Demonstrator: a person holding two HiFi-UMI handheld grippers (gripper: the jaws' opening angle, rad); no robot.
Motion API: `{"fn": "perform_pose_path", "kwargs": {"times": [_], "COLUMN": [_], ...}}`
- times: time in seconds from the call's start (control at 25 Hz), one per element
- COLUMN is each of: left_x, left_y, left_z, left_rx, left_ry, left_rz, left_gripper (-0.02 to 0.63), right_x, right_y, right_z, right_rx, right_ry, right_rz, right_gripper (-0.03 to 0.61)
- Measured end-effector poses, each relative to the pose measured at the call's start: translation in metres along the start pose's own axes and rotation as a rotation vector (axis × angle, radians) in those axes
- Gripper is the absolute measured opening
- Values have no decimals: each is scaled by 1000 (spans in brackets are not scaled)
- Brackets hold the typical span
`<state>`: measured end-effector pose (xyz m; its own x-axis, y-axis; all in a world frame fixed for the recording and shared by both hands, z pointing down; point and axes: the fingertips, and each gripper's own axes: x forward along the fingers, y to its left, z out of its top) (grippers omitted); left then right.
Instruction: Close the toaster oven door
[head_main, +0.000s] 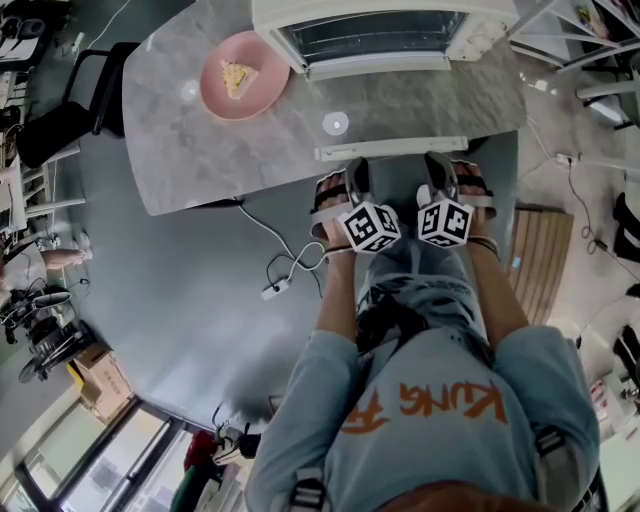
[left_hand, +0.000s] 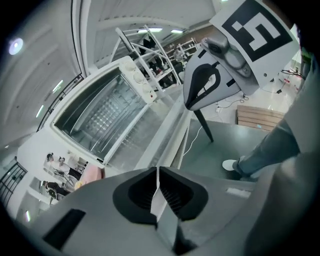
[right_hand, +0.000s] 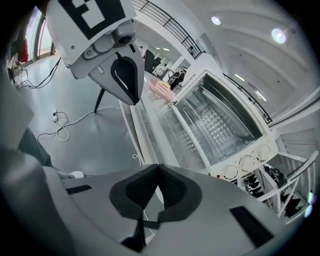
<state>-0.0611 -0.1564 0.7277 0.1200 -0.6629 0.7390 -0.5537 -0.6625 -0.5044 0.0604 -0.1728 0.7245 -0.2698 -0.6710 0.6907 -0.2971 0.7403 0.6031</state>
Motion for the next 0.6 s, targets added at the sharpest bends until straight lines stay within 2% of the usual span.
{"fn": "perform_pose_path", "kwargs": {"times": [0.2,0.36,0.52,0.6], "left_x": [-5,-11,-16,-20], "left_y": [8,13,21,29], "left_z": [3,9,14,18], "left_rx": [2,7,18,21], "left_ry": [-14,-46,-67,-77], "left_rz": [45,45,41,59], "left_gripper": [3,10,98,101], "right_x": [-5,-10,-12,-15], "right_y": [-8,-8,-19,-29], "right_z": [4,8,13,17], "right_rx": [-11,-35,-35,-38], "right_ry": [-10,-8,-11,-20], "right_rz": [-29,-16,-27,-44], "right_gripper": [3,68,124,132]}}
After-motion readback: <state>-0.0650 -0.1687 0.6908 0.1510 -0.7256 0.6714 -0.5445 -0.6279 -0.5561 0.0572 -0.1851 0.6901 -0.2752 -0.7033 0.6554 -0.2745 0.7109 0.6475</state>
